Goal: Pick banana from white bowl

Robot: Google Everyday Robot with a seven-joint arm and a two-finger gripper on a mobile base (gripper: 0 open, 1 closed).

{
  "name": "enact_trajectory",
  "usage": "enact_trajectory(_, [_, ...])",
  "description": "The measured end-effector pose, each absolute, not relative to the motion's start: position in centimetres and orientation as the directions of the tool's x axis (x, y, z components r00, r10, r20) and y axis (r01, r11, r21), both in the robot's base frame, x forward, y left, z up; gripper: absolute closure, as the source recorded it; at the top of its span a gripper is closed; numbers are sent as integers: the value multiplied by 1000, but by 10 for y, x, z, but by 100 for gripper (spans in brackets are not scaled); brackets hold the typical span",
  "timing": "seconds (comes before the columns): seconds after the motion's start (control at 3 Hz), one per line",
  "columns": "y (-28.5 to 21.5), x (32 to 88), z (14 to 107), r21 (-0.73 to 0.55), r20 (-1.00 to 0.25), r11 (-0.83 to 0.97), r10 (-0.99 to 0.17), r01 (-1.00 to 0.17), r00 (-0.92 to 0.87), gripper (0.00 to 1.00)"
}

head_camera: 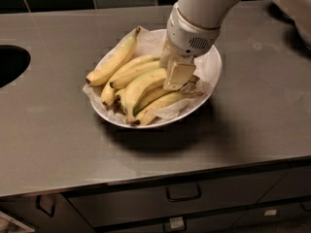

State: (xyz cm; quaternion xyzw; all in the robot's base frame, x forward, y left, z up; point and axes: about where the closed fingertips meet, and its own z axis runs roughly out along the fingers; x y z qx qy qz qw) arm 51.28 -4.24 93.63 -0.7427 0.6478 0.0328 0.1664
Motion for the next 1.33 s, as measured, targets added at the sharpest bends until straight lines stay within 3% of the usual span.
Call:
enact_trajectory(1.0, [-36,515,927,-186,-263,-121,-950,-975,168,57])
enact_trajectory(1.33, [-36,515,927,-186,-263,-121,-950,-975,168,76])
